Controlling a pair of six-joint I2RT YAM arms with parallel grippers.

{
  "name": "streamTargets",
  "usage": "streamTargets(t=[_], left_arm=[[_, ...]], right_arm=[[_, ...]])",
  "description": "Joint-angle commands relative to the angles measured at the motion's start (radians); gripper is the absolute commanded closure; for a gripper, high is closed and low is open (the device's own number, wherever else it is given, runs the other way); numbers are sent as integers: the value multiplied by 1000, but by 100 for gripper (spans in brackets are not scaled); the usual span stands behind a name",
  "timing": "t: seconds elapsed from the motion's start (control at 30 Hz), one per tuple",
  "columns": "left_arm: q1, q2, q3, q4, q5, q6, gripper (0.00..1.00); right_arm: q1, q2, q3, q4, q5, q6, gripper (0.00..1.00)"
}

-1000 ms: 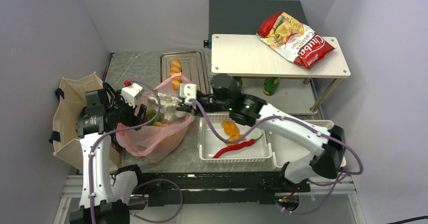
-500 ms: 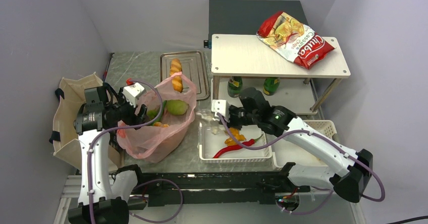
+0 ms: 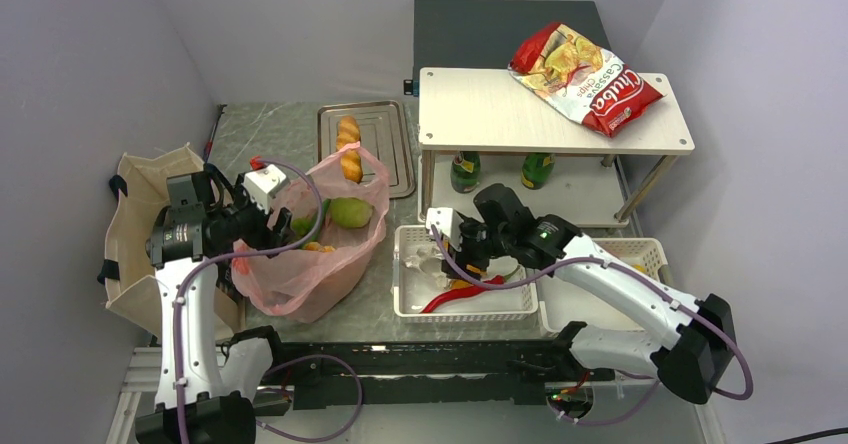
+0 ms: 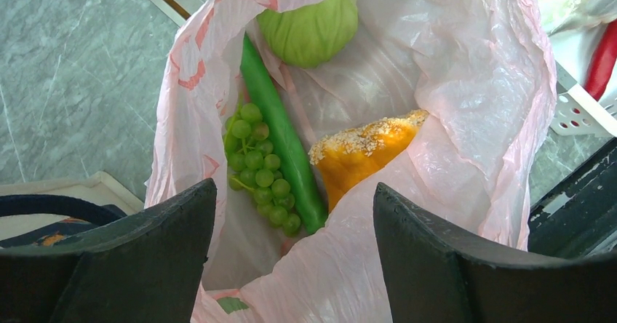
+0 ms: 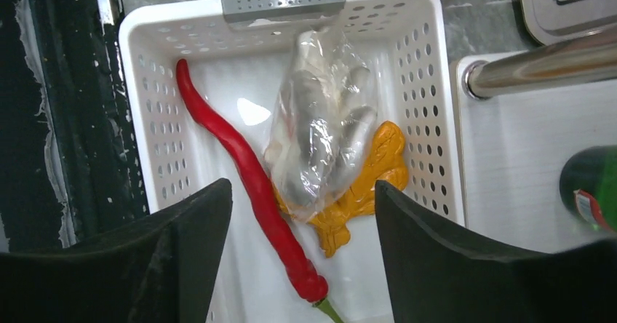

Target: Untie the knot of the grocery bags and take out the mixed food

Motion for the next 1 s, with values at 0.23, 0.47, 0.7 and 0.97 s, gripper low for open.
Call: streamTargets(t=[0.23,0.47,0.7,0.97], left_arm=[[-2,-127,-9,-66,214,189,29],[-164,-152,-51,-33,167,381,43],[-217,-137,-115,13,89,485,50],[-270,-73,-187,111,7,619,38]], right_arm=[[27,154,270,178,-72,152,29],[85,300,427,338,70,220,27],[134,493,569,405,175,168,16],[136,691,650,410,177,109,15]])
